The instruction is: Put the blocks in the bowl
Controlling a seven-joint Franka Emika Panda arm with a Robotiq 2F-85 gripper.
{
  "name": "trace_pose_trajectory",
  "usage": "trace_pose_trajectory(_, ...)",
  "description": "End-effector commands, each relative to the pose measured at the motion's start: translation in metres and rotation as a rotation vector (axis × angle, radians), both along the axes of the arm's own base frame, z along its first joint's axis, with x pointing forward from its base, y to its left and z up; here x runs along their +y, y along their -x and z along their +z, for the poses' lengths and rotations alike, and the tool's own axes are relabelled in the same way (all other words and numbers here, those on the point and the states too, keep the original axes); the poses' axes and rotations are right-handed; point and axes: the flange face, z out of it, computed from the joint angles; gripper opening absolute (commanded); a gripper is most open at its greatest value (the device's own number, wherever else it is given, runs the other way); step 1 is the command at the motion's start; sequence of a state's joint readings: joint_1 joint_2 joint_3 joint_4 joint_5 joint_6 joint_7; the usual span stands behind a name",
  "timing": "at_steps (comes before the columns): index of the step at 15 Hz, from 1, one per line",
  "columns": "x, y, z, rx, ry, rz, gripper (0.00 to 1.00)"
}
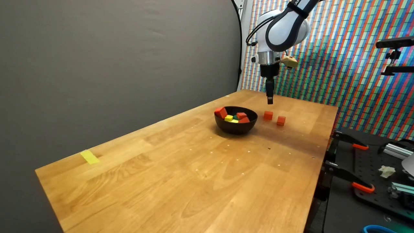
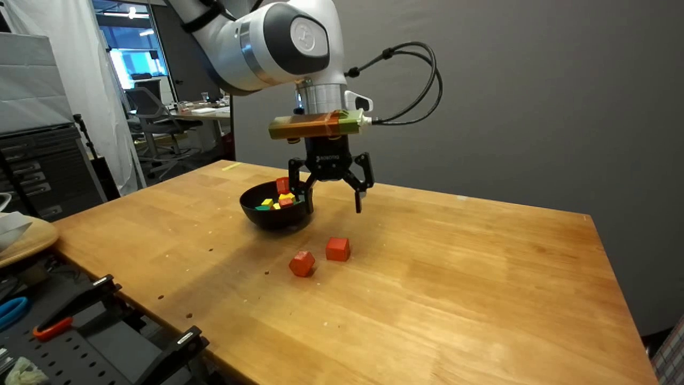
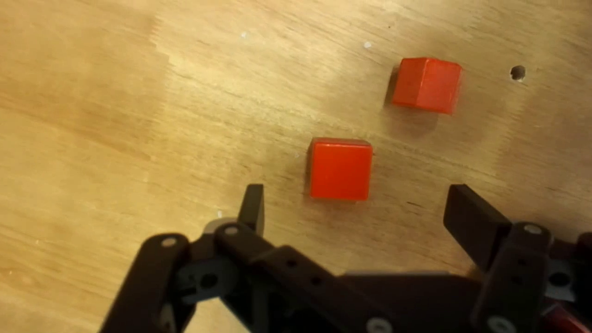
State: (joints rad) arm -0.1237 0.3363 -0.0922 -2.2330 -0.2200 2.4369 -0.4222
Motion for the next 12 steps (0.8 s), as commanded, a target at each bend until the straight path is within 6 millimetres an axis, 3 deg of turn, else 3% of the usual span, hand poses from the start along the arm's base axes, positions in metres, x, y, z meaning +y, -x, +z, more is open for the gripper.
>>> trace_pose_trajectory(1, -0.009, -0.010, -0.024, 0.040, -0.019, -0.051, 1.00)
trace_pose_trajectory(6, -0.025, -0.012, -0.058, 0.101, -0.051, -0.110, 1.00)
trace_pose_trajectory(8, -0.029, -0.012, -0.066, 0.119, -0.061, -0.125, 0.74)
trace_pose_trajectory(12, -0.029, -0.014, -0.070, 0.132, -0.076, -0.148, 0.42)
